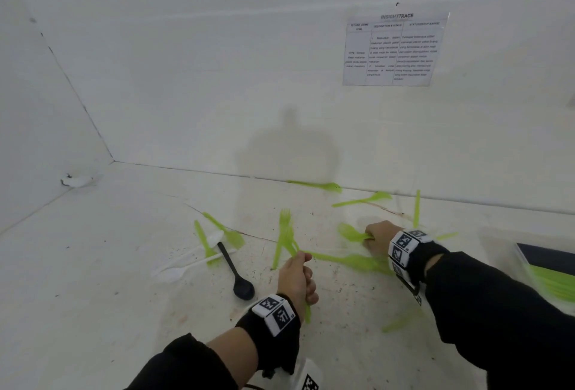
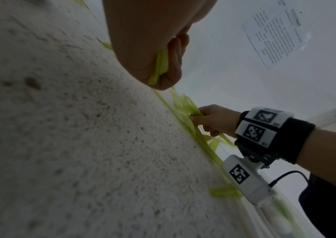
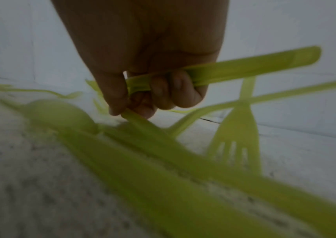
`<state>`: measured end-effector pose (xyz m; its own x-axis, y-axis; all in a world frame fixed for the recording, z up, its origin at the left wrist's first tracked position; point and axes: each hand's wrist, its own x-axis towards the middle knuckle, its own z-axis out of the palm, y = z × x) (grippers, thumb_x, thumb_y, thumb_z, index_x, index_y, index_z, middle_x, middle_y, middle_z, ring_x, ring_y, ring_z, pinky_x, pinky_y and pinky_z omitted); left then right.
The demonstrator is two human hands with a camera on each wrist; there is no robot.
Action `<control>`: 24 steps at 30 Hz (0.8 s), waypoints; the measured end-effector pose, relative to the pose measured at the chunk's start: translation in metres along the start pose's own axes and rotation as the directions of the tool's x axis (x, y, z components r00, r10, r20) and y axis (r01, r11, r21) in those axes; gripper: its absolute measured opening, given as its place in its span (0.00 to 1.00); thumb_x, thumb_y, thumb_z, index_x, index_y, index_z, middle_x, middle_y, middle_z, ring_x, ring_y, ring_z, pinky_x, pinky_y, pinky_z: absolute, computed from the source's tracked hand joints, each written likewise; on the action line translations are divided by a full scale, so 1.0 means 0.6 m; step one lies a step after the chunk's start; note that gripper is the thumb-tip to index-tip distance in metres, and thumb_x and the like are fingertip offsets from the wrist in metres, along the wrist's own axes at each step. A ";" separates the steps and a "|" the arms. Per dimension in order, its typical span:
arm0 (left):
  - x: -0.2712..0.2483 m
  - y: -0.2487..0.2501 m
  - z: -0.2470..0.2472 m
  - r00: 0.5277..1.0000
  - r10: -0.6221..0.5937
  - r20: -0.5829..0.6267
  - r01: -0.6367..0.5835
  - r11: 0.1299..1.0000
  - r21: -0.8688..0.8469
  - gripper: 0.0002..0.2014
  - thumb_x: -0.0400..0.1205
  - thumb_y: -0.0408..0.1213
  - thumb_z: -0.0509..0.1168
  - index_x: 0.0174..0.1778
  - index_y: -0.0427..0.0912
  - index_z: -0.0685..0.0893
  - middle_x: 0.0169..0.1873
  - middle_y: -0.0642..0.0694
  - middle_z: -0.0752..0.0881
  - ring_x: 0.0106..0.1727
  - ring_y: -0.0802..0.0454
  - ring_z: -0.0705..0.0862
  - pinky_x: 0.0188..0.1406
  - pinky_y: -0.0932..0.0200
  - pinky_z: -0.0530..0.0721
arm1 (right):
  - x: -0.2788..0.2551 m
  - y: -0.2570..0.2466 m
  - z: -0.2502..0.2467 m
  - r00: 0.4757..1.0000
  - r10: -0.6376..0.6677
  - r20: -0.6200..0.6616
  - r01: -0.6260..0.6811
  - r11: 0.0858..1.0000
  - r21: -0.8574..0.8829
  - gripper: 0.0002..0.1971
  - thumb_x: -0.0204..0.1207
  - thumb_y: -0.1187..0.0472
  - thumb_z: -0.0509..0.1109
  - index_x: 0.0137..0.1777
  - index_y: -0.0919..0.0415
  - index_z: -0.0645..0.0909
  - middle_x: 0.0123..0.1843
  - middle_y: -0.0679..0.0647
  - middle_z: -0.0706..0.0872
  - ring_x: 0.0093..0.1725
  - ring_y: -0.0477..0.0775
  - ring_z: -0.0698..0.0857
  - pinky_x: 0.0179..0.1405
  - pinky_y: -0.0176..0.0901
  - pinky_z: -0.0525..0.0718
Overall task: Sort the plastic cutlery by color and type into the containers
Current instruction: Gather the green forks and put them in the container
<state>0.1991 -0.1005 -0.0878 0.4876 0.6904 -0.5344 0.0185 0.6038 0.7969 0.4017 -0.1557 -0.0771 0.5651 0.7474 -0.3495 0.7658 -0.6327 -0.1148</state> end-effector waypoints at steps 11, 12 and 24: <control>-0.001 -0.035 0.043 0.998 -0.022 0.065 0.018 0.999 0.051 0.11 0.87 0.38 0.51 0.42 0.41 0.74 0.20 0.49 0.63 0.13 0.57 0.57 0.16 0.72 0.55 | -0.060 0.068 -0.055 0.988 0.151 -0.014 -0.002 0.107 0.994 0.11 0.86 0.65 0.53 0.40 0.60 0.69 0.34 0.57 0.74 0.16 0.48 0.81 0.15 0.36 0.81; -0.003 -0.038 0.047 0.997 -0.032 0.075 0.028 0.998 0.050 0.11 0.87 0.39 0.51 0.42 0.41 0.74 0.20 0.49 0.63 0.13 0.57 0.57 0.16 0.72 0.55 | -0.067 0.073 -0.054 0.988 0.157 -0.006 -0.007 0.078 0.997 0.11 0.86 0.64 0.53 0.41 0.59 0.70 0.35 0.56 0.76 0.17 0.48 0.81 0.16 0.36 0.82; -0.007 -0.048 0.068 0.992 -0.033 0.119 0.028 0.999 0.046 0.10 0.88 0.39 0.50 0.43 0.42 0.70 0.20 0.48 0.68 0.13 0.56 0.62 0.16 0.71 0.61 | -0.063 0.138 -0.044 0.901 0.421 -0.102 -0.278 0.743 0.609 0.16 0.82 0.60 0.59 0.32 0.63 0.69 0.28 0.56 0.72 0.27 0.54 0.71 0.28 0.40 0.66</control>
<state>0.2322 -0.1371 -0.0969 0.5873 0.6175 -0.5232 0.0719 0.6041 0.7936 0.4515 -0.2310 -0.0490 0.8628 0.4281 -0.2688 0.2248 -0.8012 -0.5545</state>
